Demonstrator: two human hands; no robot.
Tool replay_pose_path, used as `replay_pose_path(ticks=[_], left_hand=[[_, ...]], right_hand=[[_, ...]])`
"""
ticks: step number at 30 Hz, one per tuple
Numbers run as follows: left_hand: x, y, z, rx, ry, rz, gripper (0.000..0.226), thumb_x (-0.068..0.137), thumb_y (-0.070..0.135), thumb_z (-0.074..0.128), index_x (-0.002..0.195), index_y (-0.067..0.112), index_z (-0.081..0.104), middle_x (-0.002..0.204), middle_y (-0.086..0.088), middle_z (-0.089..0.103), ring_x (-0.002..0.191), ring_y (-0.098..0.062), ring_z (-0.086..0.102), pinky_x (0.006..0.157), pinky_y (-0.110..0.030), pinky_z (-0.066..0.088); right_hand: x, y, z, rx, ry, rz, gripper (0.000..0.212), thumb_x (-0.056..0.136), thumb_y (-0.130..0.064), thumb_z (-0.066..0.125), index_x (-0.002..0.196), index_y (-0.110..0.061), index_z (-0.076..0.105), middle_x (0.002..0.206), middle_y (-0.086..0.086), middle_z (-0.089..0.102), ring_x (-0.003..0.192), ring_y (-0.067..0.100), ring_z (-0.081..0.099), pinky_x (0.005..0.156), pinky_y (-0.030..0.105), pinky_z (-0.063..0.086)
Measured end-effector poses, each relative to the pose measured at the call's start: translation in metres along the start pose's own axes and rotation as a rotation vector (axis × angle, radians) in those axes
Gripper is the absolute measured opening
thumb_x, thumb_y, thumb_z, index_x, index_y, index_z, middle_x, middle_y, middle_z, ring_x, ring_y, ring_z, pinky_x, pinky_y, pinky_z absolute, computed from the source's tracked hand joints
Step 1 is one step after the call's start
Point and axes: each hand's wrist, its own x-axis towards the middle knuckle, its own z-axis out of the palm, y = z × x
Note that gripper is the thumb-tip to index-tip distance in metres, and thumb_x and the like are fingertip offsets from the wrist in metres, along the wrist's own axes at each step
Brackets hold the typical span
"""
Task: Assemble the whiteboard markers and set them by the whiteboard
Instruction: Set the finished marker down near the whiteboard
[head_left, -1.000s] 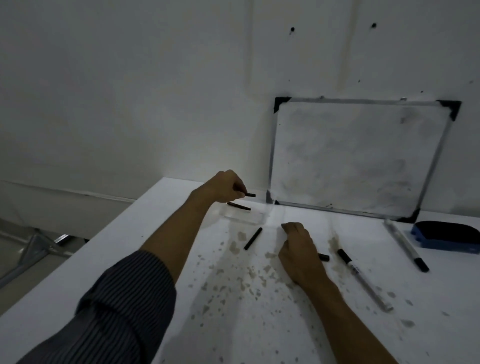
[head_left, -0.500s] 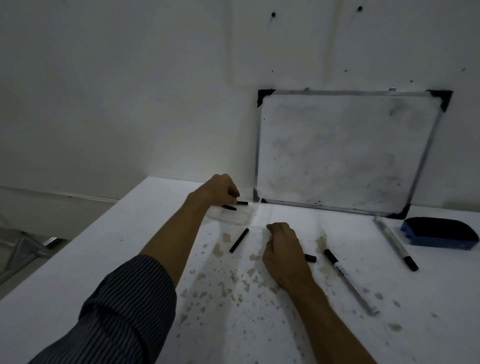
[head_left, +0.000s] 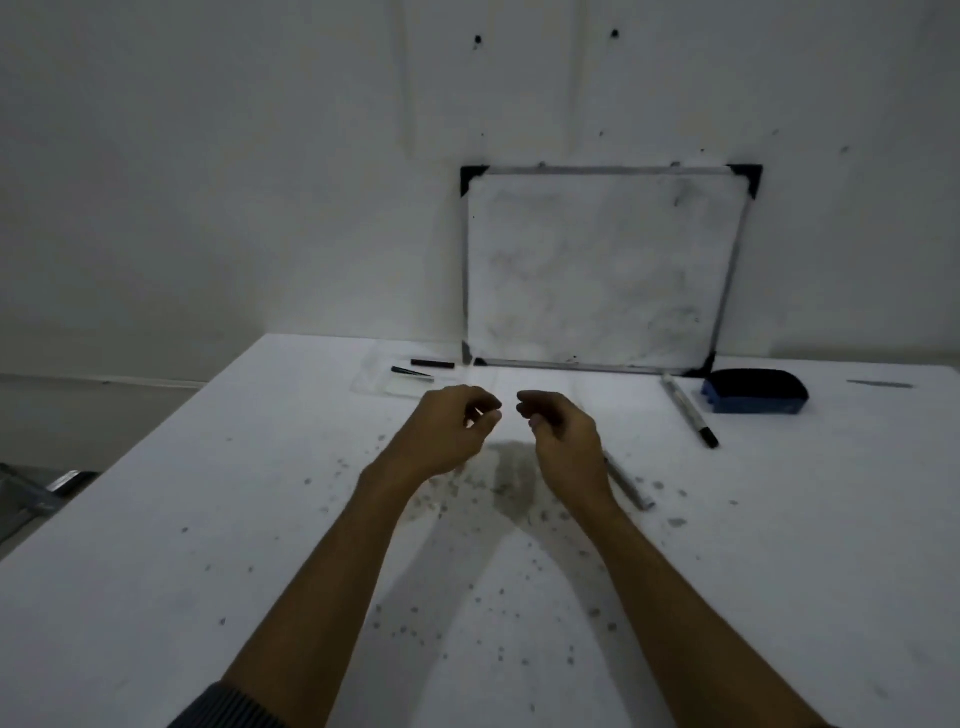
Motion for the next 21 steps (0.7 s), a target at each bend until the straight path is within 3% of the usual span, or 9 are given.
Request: replay_pose_path(ticks=[2,5,7,9,12,15,17,21], left_hand=[[-0.009,0.012,0.024,-0.014,-0.034,0.019,0.028,0.102,0.030,0.066,0.125,0.017,0.074,0.120,0.000,0.075,0.101,-0.008,0.067,0.089,-0.021,0.052],[-0.021,0.024,0.055,-0.030,-0.058,0.045,0.030,0.103,0.030,0.065,0.128,0.016,0.070,0.127,-0.002,0.069,0.116,-0.014,0.063,0.095,-0.017,0.043],[-0.032,0.027,0.072,-0.069,-0.057,0.050,0.031,0.104,0.028,0.064,0.130,0.013,0.068,0.128,-0.005,0.066,0.120,-0.018,0.061,0.101,-0.026,0.047],[-0.039,0.027,0.082,-0.057,-0.037,0.077,0.034,0.104,0.024,0.064,0.134,0.009,0.065,0.130,-0.010,0.064,0.123,-0.024,0.059,0.108,-0.037,0.047],[-0.044,0.023,0.087,-0.071,-0.007,0.075,0.041,0.104,0.030,0.063,0.141,0.013,0.058,0.137,-0.006,0.060,0.129,-0.019,0.054,0.110,-0.030,0.042],[-0.046,0.020,0.087,-0.092,0.002,0.069,0.044,0.103,0.034,0.063,0.143,0.016,0.056,0.139,-0.001,0.058,0.129,-0.015,0.053,0.108,-0.024,0.039],[-0.047,0.019,0.088,-0.120,0.000,0.066,0.045,0.103,0.034,0.063,0.144,0.018,0.054,0.140,0.001,0.057,0.130,-0.012,0.052,0.112,-0.031,0.043],[-0.046,0.026,0.085,-0.130,0.100,0.145,0.058,0.100,0.038,0.067,0.152,0.019,0.048,0.153,-0.001,0.052,0.140,-0.016,0.047,0.119,-0.034,0.035]], right_hand=[[-0.008,0.002,-0.025,-0.009,0.070,0.058,0.032,0.098,-0.003,0.053,0.113,-0.026,0.071,0.104,-0.011,0.074,0.099,0.002,0.069,0.082,0.013,0.053],[-0.020,0.009,-0.063,-0.169,0.143,0.082,0.024,0.097,-0.010,0.062,0.112,-0.027,0.069,0.108,-0.005,0.072,0.096,0.004,0.066,0.080,0.012,0.050],[-0.029,0.014,-0.083,-0.267,0.169,0.096,0.024,0.094,-0.015,0.067,0.115,-0.025,0.067,0.114,0.000,0.069,0.098,0.011,0.064,0.078,0.014,0.047],[-0.037,0.019,-0.095,-0.406,0.164,0.096,0.032,0.091,-0.026,0.073,0.121,-0.024,0.065,0.121,0.002,0.064,0.108,0.017,0.059,0.090,0.027,0.050],[-0.045,0.026,-0.104,-0.648,0.078,0.163,0.058,0.084,-0.051,0.075,0.132,-0.022,0.060,0.126,0.003,0.059,0.120,0.024,0.052,0.104,0.045,0.045],[-0.047,0.029,-0.105,-0.751,0.046,0.193,0.054,0.084,-0.053,0.074,0.126,-0.020,0.066,0.124,0.007,0.060,0.119,0.026,0.052,0.102,0.042,0.046],[-0.047,0.029,-0.104,-0.738,0.082,0.160,0.039,0.088,-0.045,0.073,0.116,-0.018,0.072,0.117,0.008,0.065,0.112,0.026,0.056,0.097,0.041,0.050],[-0.044,0.023,-0.099,-0.525,0.112,0.126,0.029,0.095,-0.038,0.068,0.115,-0.017,0.072,0.112,0.005,0.069,0.100,0.019,0.064,0.084,0.028,0.052]])
